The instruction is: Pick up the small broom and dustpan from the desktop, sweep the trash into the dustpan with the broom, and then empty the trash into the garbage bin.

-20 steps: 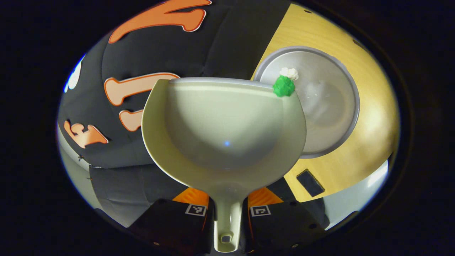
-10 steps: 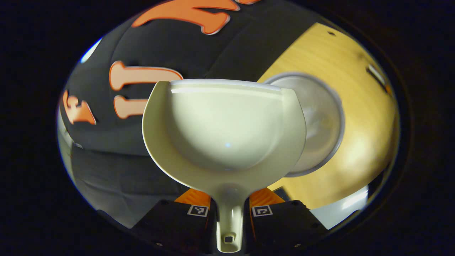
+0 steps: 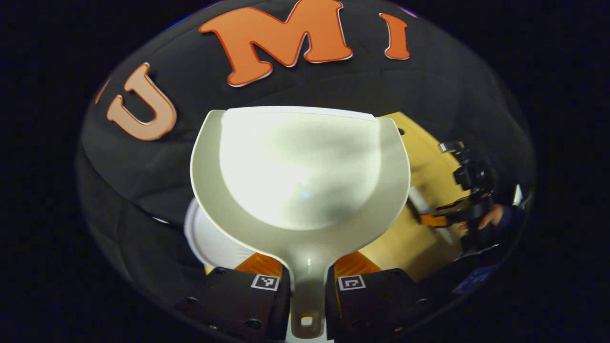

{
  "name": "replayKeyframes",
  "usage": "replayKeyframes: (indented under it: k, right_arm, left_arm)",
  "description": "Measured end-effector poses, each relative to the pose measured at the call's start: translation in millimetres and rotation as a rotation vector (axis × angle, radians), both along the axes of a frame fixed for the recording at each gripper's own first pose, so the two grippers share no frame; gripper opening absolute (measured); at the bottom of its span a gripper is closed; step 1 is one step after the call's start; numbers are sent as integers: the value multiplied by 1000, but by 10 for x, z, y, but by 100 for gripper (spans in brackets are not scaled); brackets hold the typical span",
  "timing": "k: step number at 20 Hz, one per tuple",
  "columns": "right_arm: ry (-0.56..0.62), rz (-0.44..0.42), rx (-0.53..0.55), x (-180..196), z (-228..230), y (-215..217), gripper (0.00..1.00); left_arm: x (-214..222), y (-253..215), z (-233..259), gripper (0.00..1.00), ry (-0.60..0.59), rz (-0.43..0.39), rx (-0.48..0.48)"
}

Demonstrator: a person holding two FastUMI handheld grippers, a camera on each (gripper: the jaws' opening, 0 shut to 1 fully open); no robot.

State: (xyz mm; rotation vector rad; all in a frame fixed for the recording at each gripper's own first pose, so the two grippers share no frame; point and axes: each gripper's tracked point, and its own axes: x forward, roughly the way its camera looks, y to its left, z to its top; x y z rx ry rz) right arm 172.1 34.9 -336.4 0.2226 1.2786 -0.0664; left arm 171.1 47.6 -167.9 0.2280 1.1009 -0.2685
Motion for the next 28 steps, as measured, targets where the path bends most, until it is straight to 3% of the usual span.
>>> replayKeyframes:
  k: [2,7,16,23,28]
  right_arm:
    - [-2,-1,-6,0,-5,-9,76]
    - [0,11,-18,-35,15,-4,76]
    - [3,84,-37,-63,38,81,76]
    - [7,103,-44,-73,52,103,76]
    - [14,113,-49,-102,19,125,76]
  left_arm:
    - [-149,-310,-245,31,58,47,-106]
    - [-458,-693,-973,31,180,139,-193]
    - [-904,-742,-2301,31,441,296,-109]
    - [-791,-886,-2592,33,531,318,-50]
    - [-463,-1151,-2442,37,515,298,-86]
